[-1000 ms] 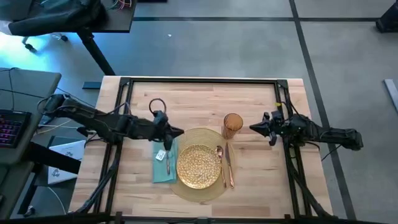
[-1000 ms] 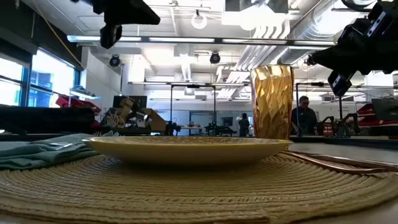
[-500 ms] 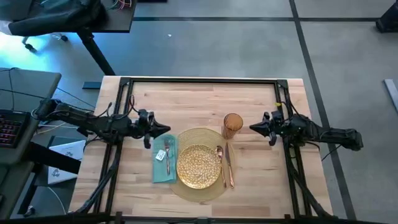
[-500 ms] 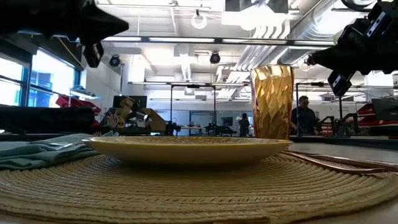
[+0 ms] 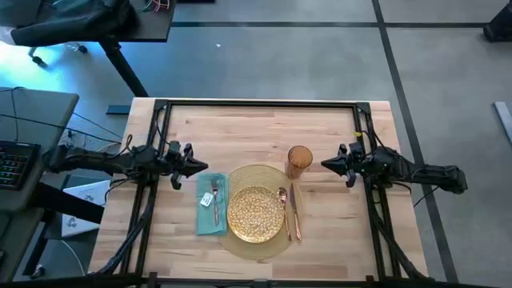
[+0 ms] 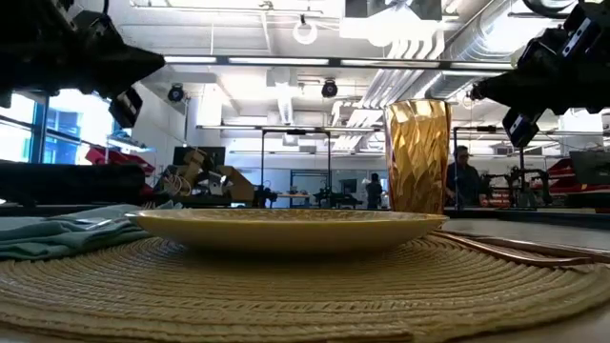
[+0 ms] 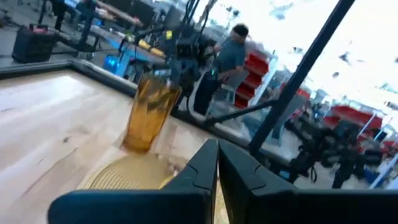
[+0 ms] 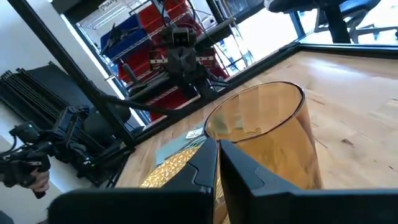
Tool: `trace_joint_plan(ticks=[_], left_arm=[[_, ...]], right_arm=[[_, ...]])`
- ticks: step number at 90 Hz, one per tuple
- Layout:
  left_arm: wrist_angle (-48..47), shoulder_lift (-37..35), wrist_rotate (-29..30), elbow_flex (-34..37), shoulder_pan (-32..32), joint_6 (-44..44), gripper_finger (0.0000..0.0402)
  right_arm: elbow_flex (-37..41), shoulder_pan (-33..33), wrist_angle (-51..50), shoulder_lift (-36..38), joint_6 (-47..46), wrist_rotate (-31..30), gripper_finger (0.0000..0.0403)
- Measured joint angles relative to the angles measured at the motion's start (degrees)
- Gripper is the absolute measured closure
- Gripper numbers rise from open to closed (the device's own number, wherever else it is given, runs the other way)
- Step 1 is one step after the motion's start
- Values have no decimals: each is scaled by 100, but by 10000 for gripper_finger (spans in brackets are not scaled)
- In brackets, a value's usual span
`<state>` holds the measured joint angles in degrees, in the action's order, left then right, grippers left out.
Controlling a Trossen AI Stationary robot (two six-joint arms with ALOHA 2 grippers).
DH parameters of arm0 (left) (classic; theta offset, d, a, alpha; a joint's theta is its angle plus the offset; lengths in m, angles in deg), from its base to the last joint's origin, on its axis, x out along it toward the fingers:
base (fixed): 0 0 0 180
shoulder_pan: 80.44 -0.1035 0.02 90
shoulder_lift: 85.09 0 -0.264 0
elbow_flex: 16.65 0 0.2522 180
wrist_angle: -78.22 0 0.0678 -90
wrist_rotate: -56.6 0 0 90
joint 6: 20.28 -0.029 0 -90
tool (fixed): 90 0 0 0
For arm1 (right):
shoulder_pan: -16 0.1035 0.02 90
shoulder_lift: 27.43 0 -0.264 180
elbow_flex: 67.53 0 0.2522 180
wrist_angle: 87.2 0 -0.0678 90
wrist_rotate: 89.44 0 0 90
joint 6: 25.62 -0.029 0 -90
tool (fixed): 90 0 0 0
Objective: Set table place
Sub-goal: Return to Home Position
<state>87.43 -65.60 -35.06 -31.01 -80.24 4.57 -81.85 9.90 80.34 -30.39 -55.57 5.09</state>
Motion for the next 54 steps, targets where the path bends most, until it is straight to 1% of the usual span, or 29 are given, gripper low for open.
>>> trace_joint_plan(ticks=[17, 24, 41, 54], left_arm=[[-38, -29, -686, -8, -244, -683, 402], [-195, -29, -828, -9, -331, -975, 402], [-558, -27, -871, -9, -443, -1448, 402], [-1412, -27, -714, -9, -443, -1307, 402]], right_arm=[[0, 0, -1, 0, -1, 1, 402], [0, 0, -1, 0, -1, 1, 402], [0, 0, -2, 0, 0, 0, 402], [0, 0, -1, 0, 0, 0, 402]])
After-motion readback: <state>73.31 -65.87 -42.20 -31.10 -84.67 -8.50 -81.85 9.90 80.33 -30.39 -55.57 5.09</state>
